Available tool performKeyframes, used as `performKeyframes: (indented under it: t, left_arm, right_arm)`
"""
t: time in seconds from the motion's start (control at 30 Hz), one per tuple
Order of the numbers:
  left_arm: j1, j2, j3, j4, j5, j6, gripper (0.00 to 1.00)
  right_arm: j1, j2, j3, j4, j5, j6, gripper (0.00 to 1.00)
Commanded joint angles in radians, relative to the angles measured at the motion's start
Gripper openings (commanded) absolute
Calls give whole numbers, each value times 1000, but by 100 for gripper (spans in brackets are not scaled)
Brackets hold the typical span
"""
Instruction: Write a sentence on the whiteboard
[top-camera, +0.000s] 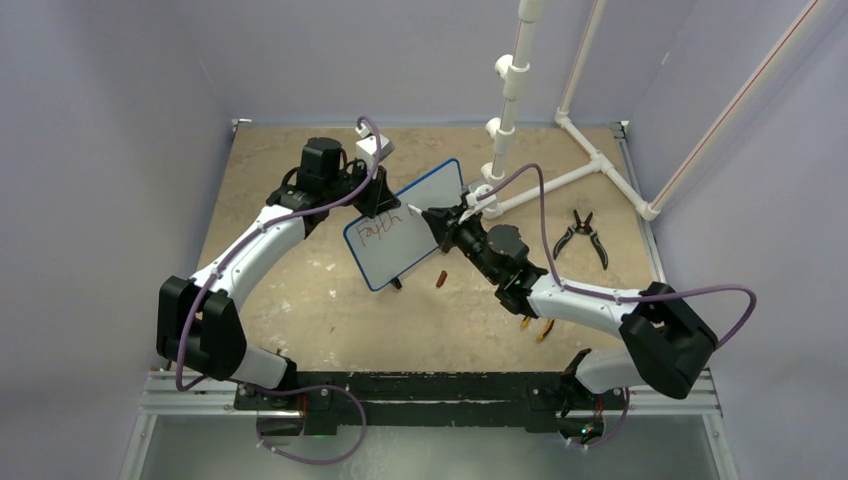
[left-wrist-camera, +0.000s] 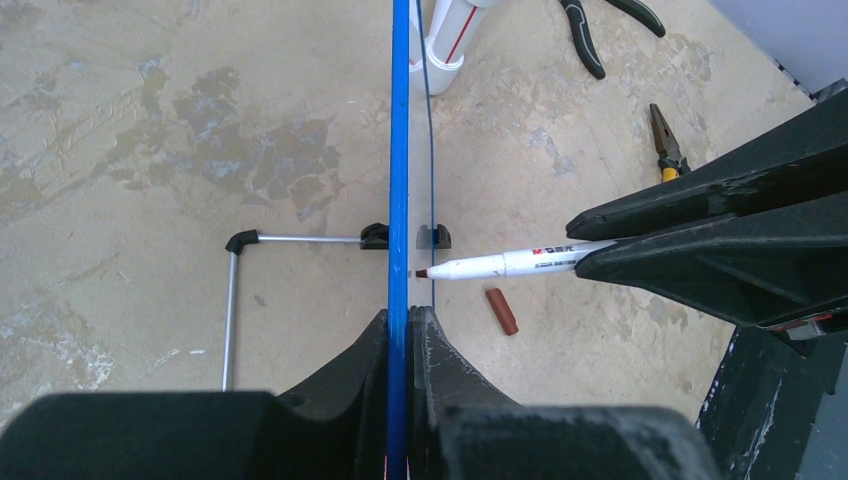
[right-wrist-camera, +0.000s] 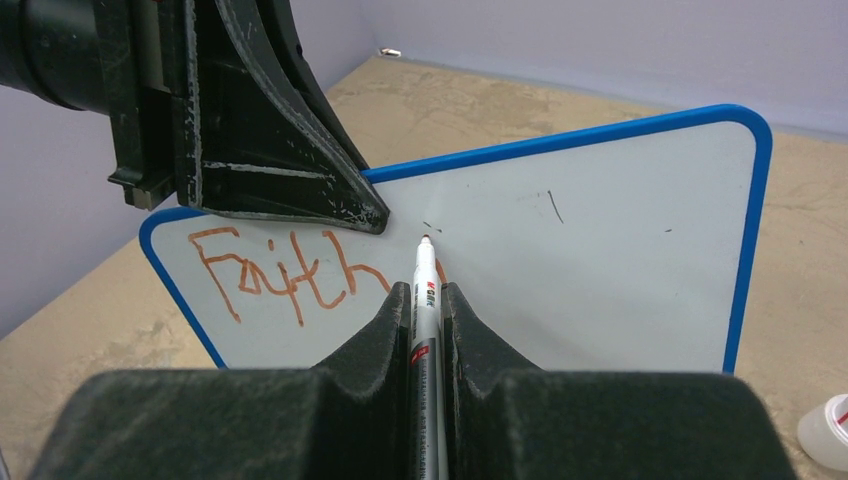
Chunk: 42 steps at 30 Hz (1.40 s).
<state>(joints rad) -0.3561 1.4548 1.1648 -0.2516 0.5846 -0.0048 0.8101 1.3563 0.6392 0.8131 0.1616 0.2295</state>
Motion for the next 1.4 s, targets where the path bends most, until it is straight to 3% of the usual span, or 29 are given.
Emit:
performKeyframes:
  t: [0.0,0.43,1.37]
  left_arm:
    - [-4,-16,-17,4,-8,35,0]
    - [-4,-13,-24,12,-23,27,0]
    - [-4,-19,-24,13,-12,26,0]
  right_arm:
    - [-5,32,48,54,-22,-18,0]
    - [-6,-32,-13,53,45,-9,0]
    - [-6,23,-70,6,63,41,0]
